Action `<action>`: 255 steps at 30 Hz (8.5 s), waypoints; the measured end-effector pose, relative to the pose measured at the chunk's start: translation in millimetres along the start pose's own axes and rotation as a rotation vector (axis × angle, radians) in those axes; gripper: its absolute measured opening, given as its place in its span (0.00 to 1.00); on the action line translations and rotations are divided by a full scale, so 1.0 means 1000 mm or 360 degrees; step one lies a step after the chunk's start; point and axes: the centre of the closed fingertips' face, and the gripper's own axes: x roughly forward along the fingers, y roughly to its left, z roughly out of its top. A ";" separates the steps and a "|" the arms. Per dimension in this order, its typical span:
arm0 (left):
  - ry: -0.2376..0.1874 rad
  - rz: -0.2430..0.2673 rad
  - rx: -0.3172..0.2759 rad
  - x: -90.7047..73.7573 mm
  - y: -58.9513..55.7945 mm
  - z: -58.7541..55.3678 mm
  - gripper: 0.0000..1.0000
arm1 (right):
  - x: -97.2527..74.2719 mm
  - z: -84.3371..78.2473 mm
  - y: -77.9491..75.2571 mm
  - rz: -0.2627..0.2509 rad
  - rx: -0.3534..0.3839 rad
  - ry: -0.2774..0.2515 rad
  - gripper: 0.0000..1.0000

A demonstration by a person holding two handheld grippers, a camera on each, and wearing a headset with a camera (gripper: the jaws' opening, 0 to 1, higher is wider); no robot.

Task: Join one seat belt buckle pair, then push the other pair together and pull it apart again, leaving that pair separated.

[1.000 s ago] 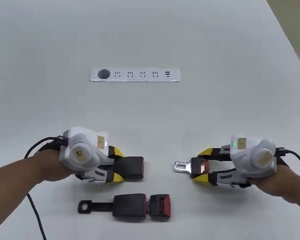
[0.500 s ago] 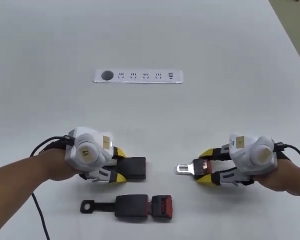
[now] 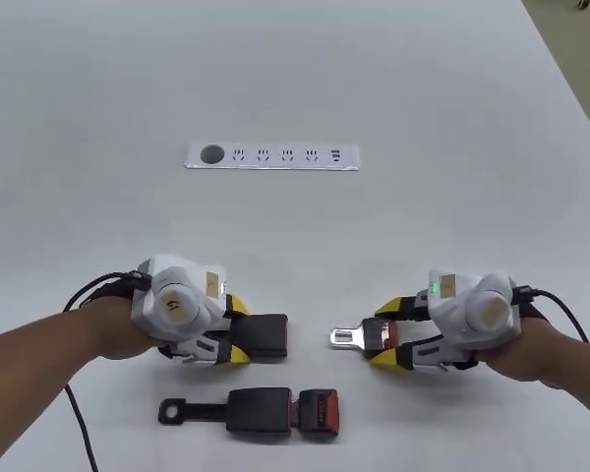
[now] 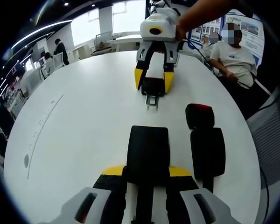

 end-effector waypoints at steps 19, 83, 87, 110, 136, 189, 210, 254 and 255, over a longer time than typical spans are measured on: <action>0.0035 -0.0001 0.0013 0.001 -0.001 0.000 0.33 | 0.029 0.025 0.005 0.0012 -0.0008 -0.0052 0.34; 0.0115 -0.0052 0.0100 0.003 -0.003 0.001 0.32 | 0.053 0.058 0.013 0.0031 -0.0082 -0.0042 0.33; 0.0120 -0.0052 0.0101 0.003 -0.002 0.001 0.32 | 0.054 0.058 0.013 0.0032 -0.0083 -0.0045 0.33; 0.0125 -0.0045 0.0085 0.002 -0.003 0.001 0.33 | 0.055 0.058 0.013 0.0025 -0.0075 -0.0039 0.34; 0.0141 -0.0024 0.0060 0.002 -0.003 -0.003 0.33 | 0.044 0.044 0.008 0.0030 -0.0063 -0.0025 0.34; 0.0144 -0.0029 0.0032 0.001 -0.003 -0.001 0.33 | -0.036 -0.033 -0.009 -0.0025 0.0016 0.0031 0.35; 0.0153 -0.0101 -0.0176 0.000 -0.012 0.002 0.53 | -0.037 -0.040 -0.011 -0.0135 0.0063 0.0058 0.41; -0.0621 0.0764 -0.1038 -0.126 -0.035 0.007 1.00 | -0.109 0.041 0.013 -0.1042 0.0694 -0.0559 0.97; -0.0633 0.0776 -0.1046 -0.129 -0.038 0.005 1.00 | -0.108 0.040 0.015 -0.1038 0.0697 -0.0559 0.98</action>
